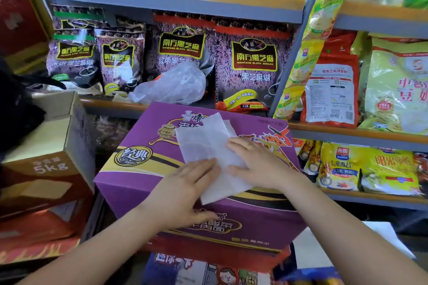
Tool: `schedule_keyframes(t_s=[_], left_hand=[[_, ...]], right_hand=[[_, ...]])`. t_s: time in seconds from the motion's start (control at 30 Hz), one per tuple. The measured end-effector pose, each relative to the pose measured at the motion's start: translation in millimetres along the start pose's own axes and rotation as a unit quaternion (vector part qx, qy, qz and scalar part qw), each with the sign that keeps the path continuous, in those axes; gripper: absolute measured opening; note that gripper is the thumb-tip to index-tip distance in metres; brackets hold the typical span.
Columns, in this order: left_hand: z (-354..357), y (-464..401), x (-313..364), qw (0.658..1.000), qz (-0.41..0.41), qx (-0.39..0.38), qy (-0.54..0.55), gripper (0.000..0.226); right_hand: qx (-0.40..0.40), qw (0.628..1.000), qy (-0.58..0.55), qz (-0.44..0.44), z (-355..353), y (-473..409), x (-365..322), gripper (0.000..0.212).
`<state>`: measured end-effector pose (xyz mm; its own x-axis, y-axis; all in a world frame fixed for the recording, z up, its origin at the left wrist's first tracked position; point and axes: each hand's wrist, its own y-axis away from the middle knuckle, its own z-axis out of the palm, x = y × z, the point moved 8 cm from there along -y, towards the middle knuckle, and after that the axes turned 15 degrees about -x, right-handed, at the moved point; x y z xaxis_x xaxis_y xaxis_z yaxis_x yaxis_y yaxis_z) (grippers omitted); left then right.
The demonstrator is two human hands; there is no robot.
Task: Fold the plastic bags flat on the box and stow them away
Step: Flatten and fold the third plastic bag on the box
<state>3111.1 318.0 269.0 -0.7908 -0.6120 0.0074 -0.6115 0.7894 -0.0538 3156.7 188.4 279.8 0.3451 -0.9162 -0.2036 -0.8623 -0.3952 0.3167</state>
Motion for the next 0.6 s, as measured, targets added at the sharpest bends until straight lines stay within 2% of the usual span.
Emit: schedule_keyframes(t_s=[0.1, 0.23, 0.3, 0.4, 0.47, 0.53, 0.57, 0.6], left_hand=[[1.7, 0.8, -1.4, 1.000, -0.019, 0.000, 0.007, 0.070], [0.1, 4.5, 2.2, 0.998, 0.015, -0.015, 0.057, 0.055], [-6.2, 10.6, -0.7, 0.989, 0.025, 0.005, 0.148, 0.053], [-15.7, 21.2, -12.4, 0.944, -0.017, 0.053, 0.325, 0.050], [-23.1, 23.6, -18.4, 0.921, -0.043, 0.089, 0.377, 0.046], [-26.9, 22.0, -31.5, 0.904, -0.096, 0.117, 0.399, 0.061], [-28.5, 20.3, -39.1, 0.897, -0.132, 0.127, 0.401, 0.073], [-30.9, 18.2, -45.4, 0.889, -0.172, 0.135, 0.404, 0.080]], right_hand=[[0.025, 0.998, -0.025, -0.047, -2.9, -2.3, -6.0, 0.066], [-0.019, 0.995, -0.051, -0.089, -1.3, -6.6, -11.1, 0.059], [-0.054, 0.988, -0.105, -0.098, -3.3, -3.5, -7.5, 0.051], [-0.108, 0.954, -0.252, -0.120, 1.5, 9.6, 0.1, 0.042], [-0.120, 0.926, -0.334, -0.130, 6.1, 17.5, 0.2, 0.056], [-0.118, 0.899, -0.396, -0.146, 9.6, 18.2, 2.6, 0.082], [-0.114, 0.885, -0.423, -0.157, 9.5, 18.4, 3.6, 0.085], [-0.115, 0.876, -0.440, -0.159, 8.6, 19.7, 2.6, 0.075]])
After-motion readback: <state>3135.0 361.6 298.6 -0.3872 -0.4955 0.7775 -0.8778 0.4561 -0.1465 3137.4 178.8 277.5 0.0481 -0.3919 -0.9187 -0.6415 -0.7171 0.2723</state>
